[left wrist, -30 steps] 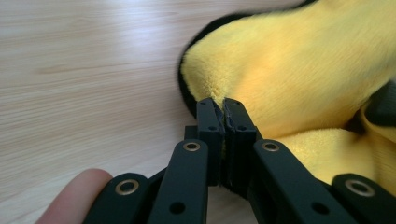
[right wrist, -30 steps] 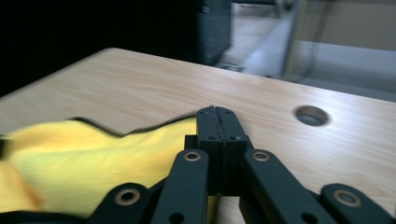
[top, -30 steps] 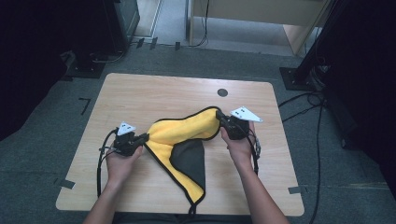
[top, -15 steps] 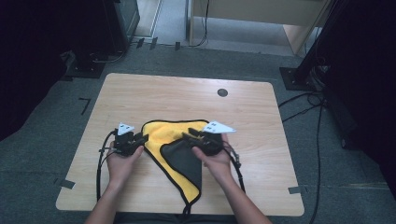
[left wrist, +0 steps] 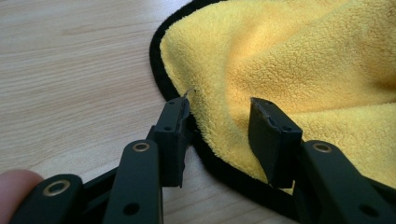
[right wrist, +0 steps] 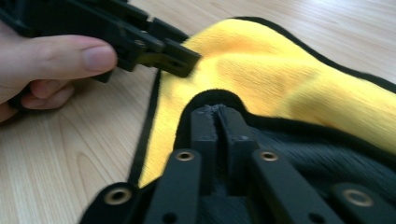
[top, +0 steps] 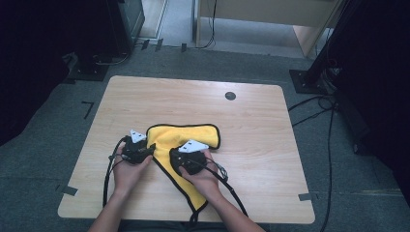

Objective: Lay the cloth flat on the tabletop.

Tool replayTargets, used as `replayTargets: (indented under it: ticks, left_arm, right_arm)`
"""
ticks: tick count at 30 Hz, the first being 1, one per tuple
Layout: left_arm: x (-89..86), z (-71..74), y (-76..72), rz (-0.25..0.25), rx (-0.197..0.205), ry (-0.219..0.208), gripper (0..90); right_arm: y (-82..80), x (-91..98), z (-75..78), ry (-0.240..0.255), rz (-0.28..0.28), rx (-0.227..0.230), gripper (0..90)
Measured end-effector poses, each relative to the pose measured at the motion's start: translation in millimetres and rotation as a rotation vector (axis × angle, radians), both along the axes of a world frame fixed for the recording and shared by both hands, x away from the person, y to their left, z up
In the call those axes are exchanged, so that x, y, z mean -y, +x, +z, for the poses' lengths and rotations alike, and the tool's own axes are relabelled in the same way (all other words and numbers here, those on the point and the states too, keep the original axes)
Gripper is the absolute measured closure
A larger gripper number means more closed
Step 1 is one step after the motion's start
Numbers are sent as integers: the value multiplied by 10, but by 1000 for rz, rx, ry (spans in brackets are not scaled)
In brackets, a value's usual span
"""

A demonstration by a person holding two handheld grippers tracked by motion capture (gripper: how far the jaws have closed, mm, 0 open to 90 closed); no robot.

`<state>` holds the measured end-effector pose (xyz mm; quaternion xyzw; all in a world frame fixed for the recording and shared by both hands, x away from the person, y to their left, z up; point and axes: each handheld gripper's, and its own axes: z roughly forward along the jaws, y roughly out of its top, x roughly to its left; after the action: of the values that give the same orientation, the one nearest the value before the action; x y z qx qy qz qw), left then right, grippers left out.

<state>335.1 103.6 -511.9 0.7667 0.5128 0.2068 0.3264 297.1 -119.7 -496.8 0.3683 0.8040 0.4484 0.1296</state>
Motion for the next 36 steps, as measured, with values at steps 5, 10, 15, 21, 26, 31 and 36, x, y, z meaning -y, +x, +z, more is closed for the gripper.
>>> replayTargets:
  ticks: [5, 10, 15, 21, 26, 31, 36]
  left_arm:
    - [-8, -4, 2, 8, 4, -2, 564]
    - [-15, -5, 10, 16, 6, 5, 552]
    - [-11, -5, 15, 25, 7, 6, 536]
    - [-10, -7, 18, 28, 9, 6, 534]
    - [-10, -10, 15, 29, 11, 4, 533]
    - [-14, -13, 14, 27, 13, 1, 532]
    - [-10, -14, 13, 27, 14, 2, 523]
  right_arm:
    - [-84, 400, 90, 4, -58, 27, 889]
    - [-284, 1004, 148, -12, -165, 29, 890]
    - [-508, 1552, 74, -40, -275, -24, 889]
    - [-731, 1995, -49, -72, -374, -74, 889]
    - [-800, 2172, -90, -67, -432, -101, 886]
    - [-796, 2239, -54, -60, -484, -75, 763]
    - [-636, 2150, 121, -25, -454, -21, 704]
